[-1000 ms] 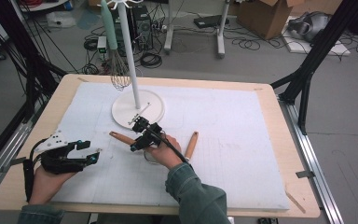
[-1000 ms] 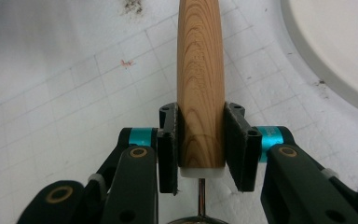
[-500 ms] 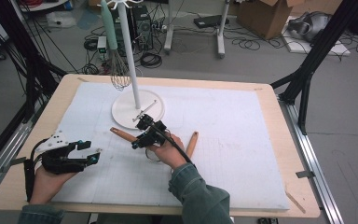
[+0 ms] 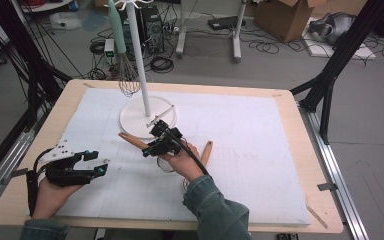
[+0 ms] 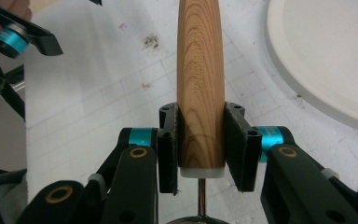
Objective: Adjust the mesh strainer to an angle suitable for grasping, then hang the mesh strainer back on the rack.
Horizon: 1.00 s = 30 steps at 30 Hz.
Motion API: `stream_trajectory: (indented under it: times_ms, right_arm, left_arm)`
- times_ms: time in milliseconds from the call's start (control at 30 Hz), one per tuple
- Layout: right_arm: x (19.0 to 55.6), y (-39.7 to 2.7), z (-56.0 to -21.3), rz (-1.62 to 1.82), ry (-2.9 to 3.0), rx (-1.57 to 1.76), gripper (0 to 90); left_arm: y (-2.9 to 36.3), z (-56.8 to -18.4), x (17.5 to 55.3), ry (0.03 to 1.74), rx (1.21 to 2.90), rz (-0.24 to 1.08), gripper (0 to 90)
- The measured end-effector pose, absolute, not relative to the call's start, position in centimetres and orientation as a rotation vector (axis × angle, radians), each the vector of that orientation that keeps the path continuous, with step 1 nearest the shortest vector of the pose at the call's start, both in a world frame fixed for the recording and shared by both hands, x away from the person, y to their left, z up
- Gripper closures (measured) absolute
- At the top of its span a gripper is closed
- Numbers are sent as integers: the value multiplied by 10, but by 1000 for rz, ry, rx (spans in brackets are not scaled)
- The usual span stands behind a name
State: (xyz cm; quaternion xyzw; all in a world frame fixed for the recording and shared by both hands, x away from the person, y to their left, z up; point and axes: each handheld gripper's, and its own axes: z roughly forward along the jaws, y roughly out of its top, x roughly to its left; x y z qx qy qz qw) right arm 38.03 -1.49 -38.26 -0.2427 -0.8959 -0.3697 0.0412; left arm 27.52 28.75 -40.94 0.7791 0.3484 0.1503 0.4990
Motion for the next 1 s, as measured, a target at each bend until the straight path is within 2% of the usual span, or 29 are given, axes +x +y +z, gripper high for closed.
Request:
stream_trajectory:
  times_ms: [1000]
  right_arm:
    - [372,-30,-371,-1248,-2698,-744,685]
  left_arm:
    - [282,-406,275,819,1876,339,357]
